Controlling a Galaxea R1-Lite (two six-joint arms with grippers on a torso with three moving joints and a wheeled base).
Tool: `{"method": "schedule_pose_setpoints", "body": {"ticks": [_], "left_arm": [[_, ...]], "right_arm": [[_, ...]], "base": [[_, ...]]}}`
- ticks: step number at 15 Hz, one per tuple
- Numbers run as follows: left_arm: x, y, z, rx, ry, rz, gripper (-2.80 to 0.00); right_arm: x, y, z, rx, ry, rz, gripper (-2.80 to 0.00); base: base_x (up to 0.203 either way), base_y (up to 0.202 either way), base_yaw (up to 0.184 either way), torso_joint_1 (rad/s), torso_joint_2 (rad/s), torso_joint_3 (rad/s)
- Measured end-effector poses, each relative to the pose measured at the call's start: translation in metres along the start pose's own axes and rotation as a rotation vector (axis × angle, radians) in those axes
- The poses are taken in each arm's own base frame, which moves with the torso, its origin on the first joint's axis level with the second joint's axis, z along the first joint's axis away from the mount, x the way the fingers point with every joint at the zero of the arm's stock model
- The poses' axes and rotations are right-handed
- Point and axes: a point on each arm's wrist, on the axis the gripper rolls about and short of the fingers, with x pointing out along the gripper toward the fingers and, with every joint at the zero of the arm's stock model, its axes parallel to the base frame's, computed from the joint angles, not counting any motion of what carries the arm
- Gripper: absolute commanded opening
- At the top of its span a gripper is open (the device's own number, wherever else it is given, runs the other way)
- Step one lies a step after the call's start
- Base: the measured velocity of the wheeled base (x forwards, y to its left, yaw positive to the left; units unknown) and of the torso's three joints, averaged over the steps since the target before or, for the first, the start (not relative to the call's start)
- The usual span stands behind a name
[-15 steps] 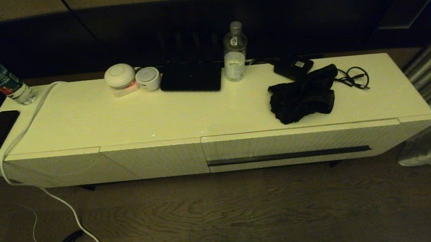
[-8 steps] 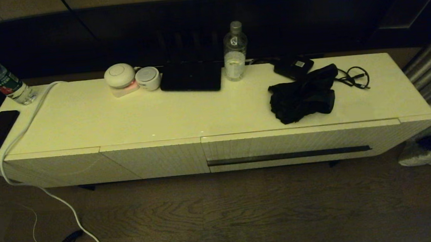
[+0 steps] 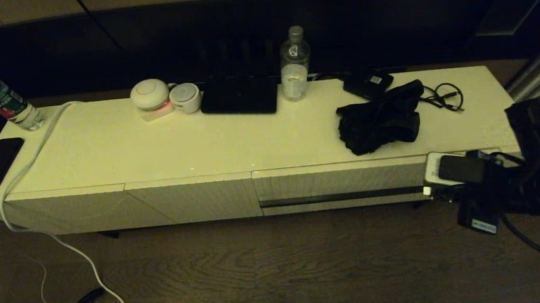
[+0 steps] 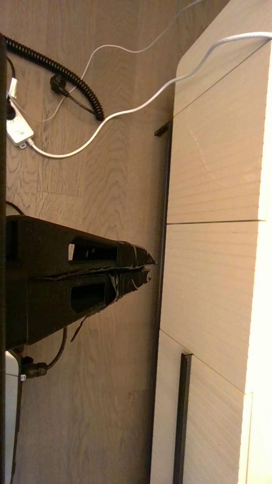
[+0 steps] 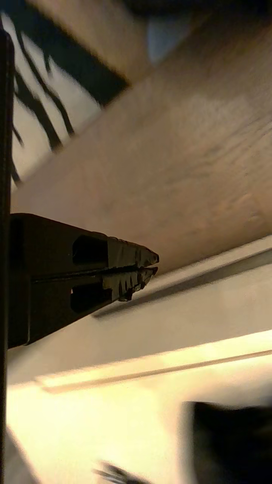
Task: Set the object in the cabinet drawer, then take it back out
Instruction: Open the drawer
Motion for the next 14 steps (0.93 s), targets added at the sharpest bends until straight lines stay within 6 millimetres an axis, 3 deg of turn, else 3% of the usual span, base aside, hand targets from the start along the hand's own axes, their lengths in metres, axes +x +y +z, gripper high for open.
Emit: {"method": "schedule_pose_setpoints", "body": {"ticks": [5,11,12,14], "left_arm": [[0.000,0.000,0.000,0.000,0.000,0.000,-2.80],[0.000,0.000,0.000,0.000,0.000,0.000,-2.80],[0.000,0.000,0.000,0.000,0.000,0.000,-2.80],[0.000,0.000,0.000,0.000,0.000,0.000,-2.80]], "right_arm": [[0.047,0.026,-0.003,-0.158,0.026,0.117,-2.80],[0.093,0.044,-0.013,-0.271,0.010,0.092,-2.80],[0.099,0.045,-0.016,-0.281,0.010,0.091,0.00],[0.109,0.047,-0.022,-0.294,0.005,0.073,0.00]], "base": [[0.000,0.000,0.000,0.000,0.00,0.000],[0.000,0.000,0.000,0.000,0.00,0.000],[0.000,0.000,0.000,0.000,0.00,0.000],[0.000,0.000,0.000,0.000,0.00,0.000]]}}
